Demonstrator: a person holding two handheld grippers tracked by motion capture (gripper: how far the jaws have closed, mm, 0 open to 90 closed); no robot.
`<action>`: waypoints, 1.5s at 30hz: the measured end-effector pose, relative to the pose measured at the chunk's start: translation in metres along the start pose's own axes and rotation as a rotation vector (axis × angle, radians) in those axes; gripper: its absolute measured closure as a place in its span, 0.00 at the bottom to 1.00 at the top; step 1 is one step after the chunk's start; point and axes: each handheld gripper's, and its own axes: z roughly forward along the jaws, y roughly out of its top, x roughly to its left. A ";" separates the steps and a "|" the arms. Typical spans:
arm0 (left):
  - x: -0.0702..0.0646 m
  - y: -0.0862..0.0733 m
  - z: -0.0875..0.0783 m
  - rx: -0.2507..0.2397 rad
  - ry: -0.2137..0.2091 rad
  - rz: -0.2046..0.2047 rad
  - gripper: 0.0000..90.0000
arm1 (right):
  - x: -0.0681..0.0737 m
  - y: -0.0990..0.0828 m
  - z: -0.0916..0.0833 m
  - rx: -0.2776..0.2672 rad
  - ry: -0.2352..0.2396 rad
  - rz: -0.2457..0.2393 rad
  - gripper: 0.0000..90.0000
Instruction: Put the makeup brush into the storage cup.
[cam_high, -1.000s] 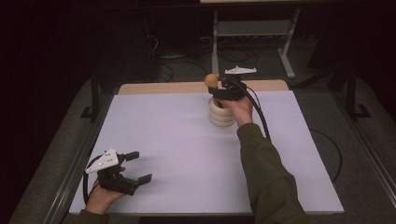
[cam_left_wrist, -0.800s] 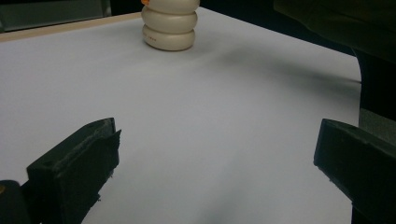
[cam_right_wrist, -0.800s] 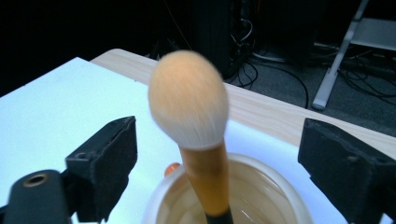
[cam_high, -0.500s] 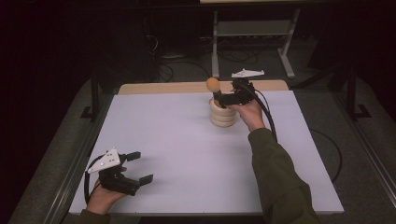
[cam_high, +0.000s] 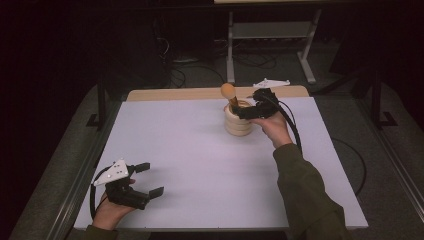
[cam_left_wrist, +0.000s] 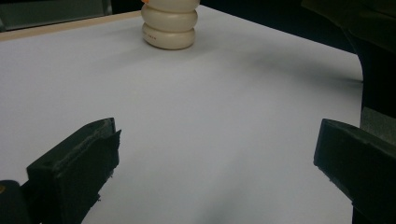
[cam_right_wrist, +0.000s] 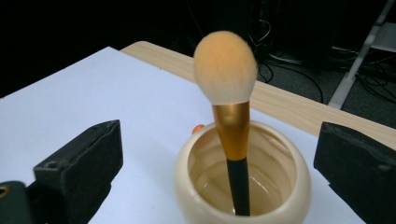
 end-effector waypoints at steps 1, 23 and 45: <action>0.000 0.000 0.000 0.001 0.000 -0.003 0.00 | 0.001 -0.001 -0.001 -0.001 0.001 -0.001 0.00; 0.001 0.001 0.003 0.007 -0.005 0.008 0.00 | 0.001 -0.046 -0.062 -0.035 0.014 -0.010 0.00; -0.001 0.001 0.001 0.007 0.002 -0.001 0.00 | 0.020 -0.093 -0.102 -0.036 0.061 -0.057 0.00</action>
